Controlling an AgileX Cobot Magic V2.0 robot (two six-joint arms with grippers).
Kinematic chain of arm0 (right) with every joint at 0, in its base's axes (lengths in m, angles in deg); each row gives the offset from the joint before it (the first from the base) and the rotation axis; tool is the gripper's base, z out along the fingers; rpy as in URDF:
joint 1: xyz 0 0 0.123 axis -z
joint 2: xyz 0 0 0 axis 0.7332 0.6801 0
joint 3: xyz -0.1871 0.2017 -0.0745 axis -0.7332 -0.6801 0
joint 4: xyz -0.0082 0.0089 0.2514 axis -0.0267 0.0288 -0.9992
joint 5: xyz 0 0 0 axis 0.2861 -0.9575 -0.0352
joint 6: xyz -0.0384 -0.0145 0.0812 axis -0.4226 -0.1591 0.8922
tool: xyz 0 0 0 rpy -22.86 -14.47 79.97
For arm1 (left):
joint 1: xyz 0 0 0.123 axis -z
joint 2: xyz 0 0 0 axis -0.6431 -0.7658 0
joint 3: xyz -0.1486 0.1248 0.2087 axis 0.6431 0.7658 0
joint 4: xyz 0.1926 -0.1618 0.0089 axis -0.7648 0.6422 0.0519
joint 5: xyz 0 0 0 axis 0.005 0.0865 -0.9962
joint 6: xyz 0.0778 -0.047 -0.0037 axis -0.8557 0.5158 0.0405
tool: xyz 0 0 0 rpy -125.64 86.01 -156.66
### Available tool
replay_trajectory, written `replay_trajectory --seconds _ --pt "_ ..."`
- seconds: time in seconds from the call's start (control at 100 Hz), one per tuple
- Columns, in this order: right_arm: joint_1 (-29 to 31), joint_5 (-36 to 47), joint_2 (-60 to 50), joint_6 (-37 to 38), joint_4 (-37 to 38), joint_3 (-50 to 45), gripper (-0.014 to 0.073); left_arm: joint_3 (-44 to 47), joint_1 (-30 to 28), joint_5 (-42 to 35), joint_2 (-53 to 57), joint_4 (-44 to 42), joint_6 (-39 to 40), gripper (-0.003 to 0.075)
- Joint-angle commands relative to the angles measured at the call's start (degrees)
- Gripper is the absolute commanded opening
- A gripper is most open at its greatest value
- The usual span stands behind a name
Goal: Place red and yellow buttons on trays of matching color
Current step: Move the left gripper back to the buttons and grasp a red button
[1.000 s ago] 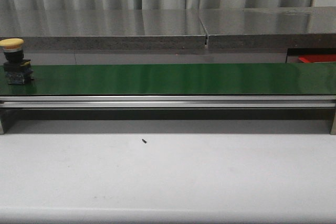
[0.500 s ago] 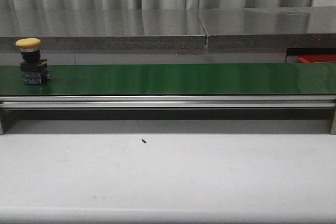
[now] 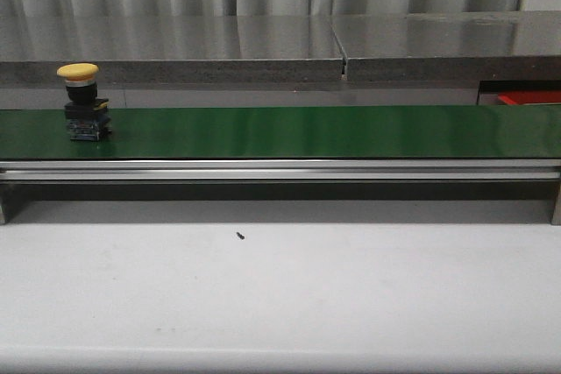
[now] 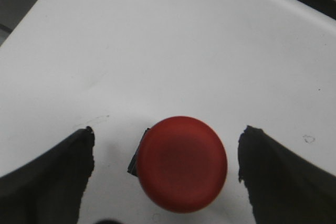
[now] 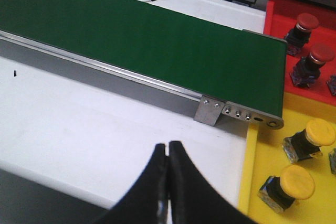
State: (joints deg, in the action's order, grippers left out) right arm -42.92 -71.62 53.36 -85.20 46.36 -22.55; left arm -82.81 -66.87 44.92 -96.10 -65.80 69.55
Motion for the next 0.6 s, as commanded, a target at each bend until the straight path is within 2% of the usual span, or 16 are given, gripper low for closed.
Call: replay_trajectory --seconds 0.0,0.18,0.3,0.59 --pt "0.02 3.65 0.11 -0.19 -0.52 1.50 -0.0067 -2.05 -0.11 -2.14 4.14 0.88 0.05 0.0414" --pt "0.02 3.65 0.11 -0.19 -0.52 1.50 -0.0067 -2.14 -0.11 -1.79 4.26 0.88 0.05 0.0134" --pt "0.02 3.65 0.11 -0.19 -0.52 1.50 -0.0067 -3.85 -0.11 1.13 4.78 1.21 0.05 -0.0010" --pt "0.02 3.65 0.11 -0.19 -0.52 1.50 -0.0067 -5.08 0.70 7.05 13.33 3.97 0.05 -0.0019"
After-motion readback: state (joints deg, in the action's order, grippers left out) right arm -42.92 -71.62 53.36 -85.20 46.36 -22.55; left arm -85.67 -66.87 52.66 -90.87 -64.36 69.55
